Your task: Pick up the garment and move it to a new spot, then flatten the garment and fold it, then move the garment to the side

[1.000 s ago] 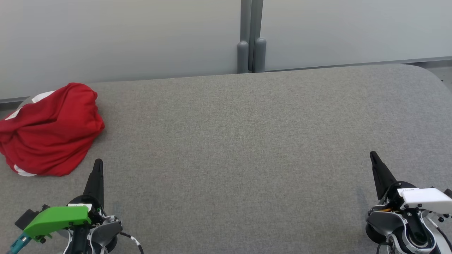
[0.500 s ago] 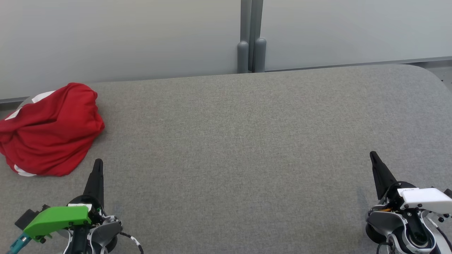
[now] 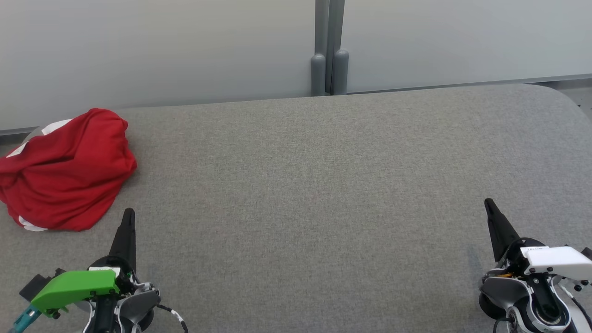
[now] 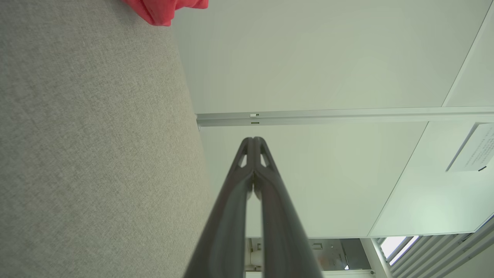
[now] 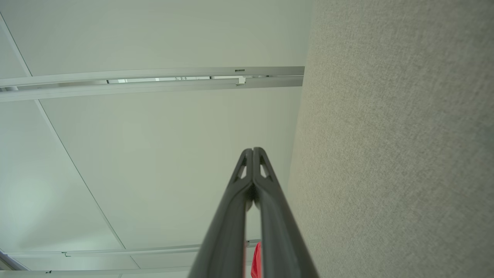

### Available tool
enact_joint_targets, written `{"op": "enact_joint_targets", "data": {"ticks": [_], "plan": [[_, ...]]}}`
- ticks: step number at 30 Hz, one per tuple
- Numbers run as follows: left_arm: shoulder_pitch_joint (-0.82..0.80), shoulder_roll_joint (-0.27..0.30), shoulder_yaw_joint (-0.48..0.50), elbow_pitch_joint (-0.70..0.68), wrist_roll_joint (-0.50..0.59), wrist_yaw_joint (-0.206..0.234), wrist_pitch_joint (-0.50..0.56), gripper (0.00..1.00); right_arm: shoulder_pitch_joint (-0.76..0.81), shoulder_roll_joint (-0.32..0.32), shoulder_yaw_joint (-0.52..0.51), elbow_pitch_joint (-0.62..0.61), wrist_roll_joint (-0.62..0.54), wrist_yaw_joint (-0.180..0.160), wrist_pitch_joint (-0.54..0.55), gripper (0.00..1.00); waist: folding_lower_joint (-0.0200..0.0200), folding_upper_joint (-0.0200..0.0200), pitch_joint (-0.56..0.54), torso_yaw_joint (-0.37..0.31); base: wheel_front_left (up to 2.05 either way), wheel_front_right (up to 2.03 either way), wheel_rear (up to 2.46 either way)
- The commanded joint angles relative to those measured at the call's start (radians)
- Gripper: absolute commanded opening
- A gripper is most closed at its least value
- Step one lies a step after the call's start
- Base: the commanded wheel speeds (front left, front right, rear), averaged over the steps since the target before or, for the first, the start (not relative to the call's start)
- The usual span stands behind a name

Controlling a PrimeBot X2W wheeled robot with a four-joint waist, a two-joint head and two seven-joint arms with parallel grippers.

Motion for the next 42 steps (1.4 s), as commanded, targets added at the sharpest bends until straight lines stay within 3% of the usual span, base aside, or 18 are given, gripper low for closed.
{"op": "enact_joint_targets", "data": {"ticks": [1,36,37,42], "plan": [[-0.016,0.001,0.000,-0.001,0.004,-0.002,0.000,0.00,-0.011,-0.002,-0.001,0.001,-0.002,0.001,0.001,0.00,0.0000,0.0108,0.000,0.000,0.00,0.00,0.00],[-0.016,0.001,0.000,-0.001,0.004,-0.002,0.000,0.00,-0.011,-0.002,-0.001,0.001,-0.002,0.001,0.001,0.00,0.0000,0.0108,0.000,0.000,0.00,0.00,0.00],[0.002,0.000,0.000,0.002,0.000,0.000,0.000,1.00,0.002,0.001,0.000,0.002,0.000,0.000,0.000,1.00,0.0000,0.0000,0.000,0.000,0.00,0.00,0.00],[0.032,-0.005,-0.018,0.023,0.006,0.000,-0.014,1.00,0.029,0.010,0.015,0.026,-0.005,0.000,-0.016,1.00,0.0000,0.0002,0.000,0.000,0.00,0.00,0.00]]}}
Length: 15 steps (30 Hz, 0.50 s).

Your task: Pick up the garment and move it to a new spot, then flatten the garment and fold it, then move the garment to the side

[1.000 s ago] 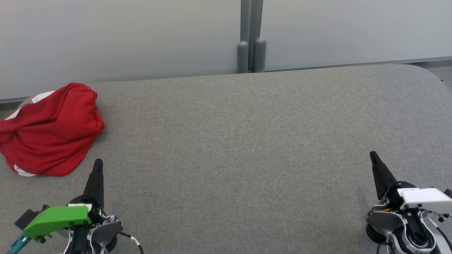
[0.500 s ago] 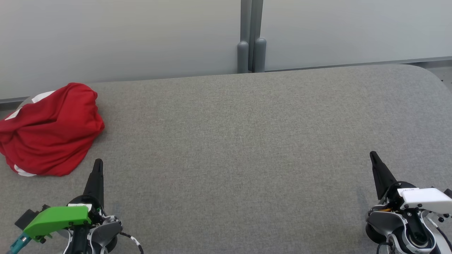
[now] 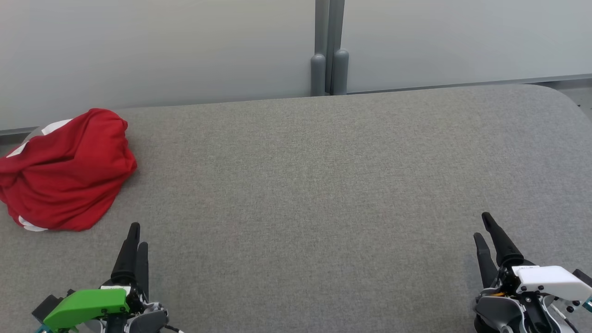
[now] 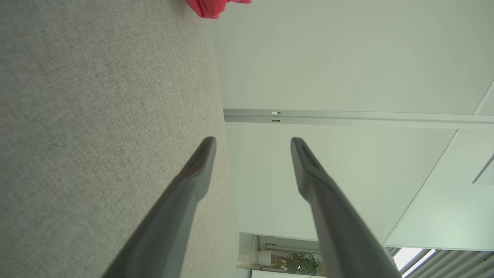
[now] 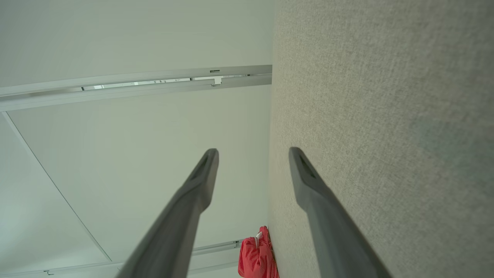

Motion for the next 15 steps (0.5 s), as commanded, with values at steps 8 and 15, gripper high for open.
{"op": "enact_joint_targets", "data": {"ticks": [8,15], "plan": [[-0.009,0.004,-0.033,-0.044,0.051,0.000,-0.044,1.00,-0.008,-0.006,0.024,-0.033,-0.043,0.002,-0.049,1.00,0.0000,0.0009,0.001,0.000,0.00,0.00,0.00],[-0.005,0.005,-0.049,-0.071,0.138,0.003,-0.074,1.00,-0.002,-0.008,0.026,-0.060,-0.121,0.002,-0.083,1.00,0.0000,0.0015,0.001,0.001,0.00,0.00,0.00]]}}
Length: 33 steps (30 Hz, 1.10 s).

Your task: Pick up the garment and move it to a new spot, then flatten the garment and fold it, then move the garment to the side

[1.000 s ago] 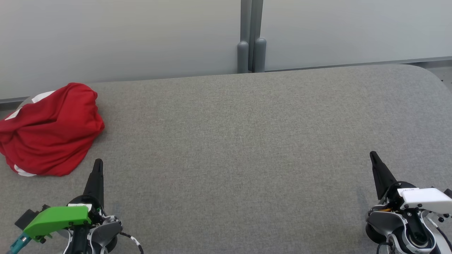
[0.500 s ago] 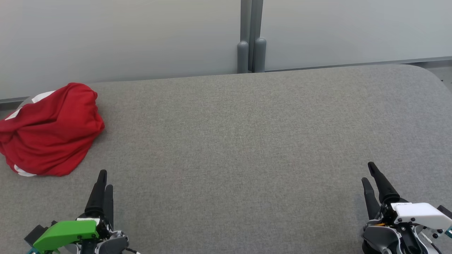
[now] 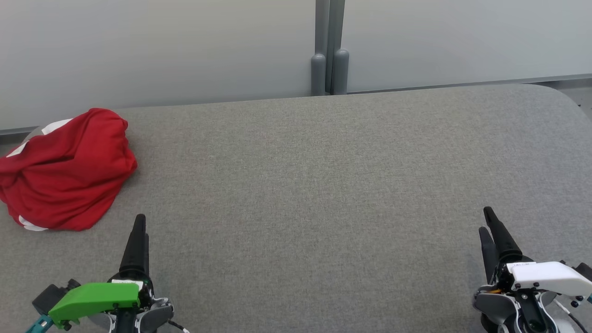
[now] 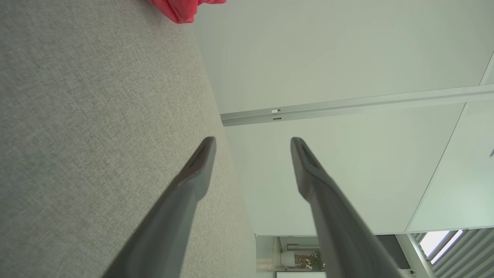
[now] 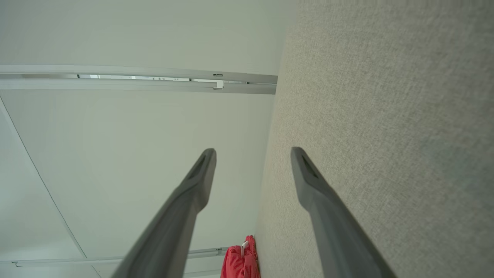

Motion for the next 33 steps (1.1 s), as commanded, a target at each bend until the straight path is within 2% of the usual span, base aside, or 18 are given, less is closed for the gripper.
{"op": "enact_joint_targets", "data": {"ticks": [1,15,16,33], "plan": [[-0.007,0.005,-0.006,-0.028,0.034,0.004,-0.010,1.00,-0.005,-0.007,0.002,-0.027,-0.033,0.002,-0.012,1.00,0.0000,0.0016,0.000,0.000,0.00,0.00,0.00],[-0.002,0.007,-0.043,-0.106,0.311,0.044,-0.060,1.00,0.003,-0.009,0.016,-0.106,-0.292,0.002,-0.068,1.00,0.0000,0.0027,0.002,0.003,0.00,0.00,0.00],[0.000,0.007,-0.051,-0.114,0.361,0.052,-0.067,1.00,0.007,-0.009,0.020,-0.118,-0.334,0.002,-0.076,1.00,0.0000,0.0029,0.002,0.004,0.00,0.00,0.00],[0.021,0.009,-0.094,-0.144,0.722,0.092,-0.119,1.00,0.024,-0.011,0.058,-0.178,-0.634,0.002,-0.135,1.00,0.0000,0.0042,0.003,0.008,0.00,0.00,0.00]]}}
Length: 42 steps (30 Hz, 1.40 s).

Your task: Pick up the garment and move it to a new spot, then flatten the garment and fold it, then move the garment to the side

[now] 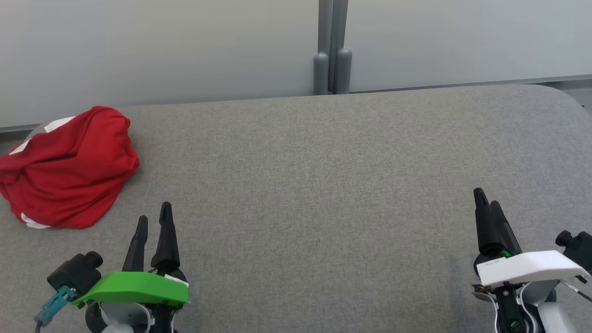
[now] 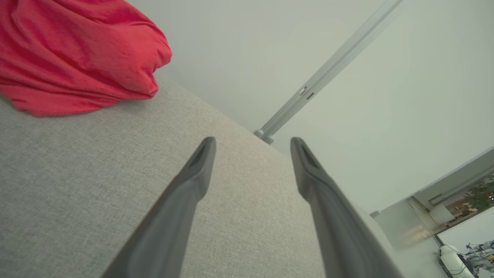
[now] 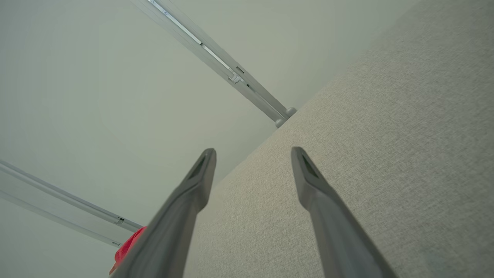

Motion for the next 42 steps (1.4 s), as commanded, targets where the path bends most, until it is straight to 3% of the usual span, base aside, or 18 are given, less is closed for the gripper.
{"op": "enact_joint_targets", "data": {"ticks": [1,21,42], "plan": [[0.004,0.007,-0.004,-0.015,0.051,0.007,-0.012,1.00,-0.001,-0.007,0.009,-0.018,-0.052,0.002,-0.013,1.00,-0.0001,0.0043,-0.001,0.000,0.00,0.00,0.00],[0.047,0.014,-0.020,-0.001,0.309,0.032,-0.065,1.00,0.012,-0.009,0.061,0.000,-0.345,0.003,-0.074,1.00,-0.0001,0.0061,-0.012,0.001,0.00,0.00,0.00],[0.070,0.014,-0.027,0.022,0.480,0.042,-0.111,1.00,0.026,-0.011,0.075,-0.007,-0.560,0.003,-0.125,1.00,-0.0001,0.0078,-0.020,0.002,0.00,0.00,0.00]]}}
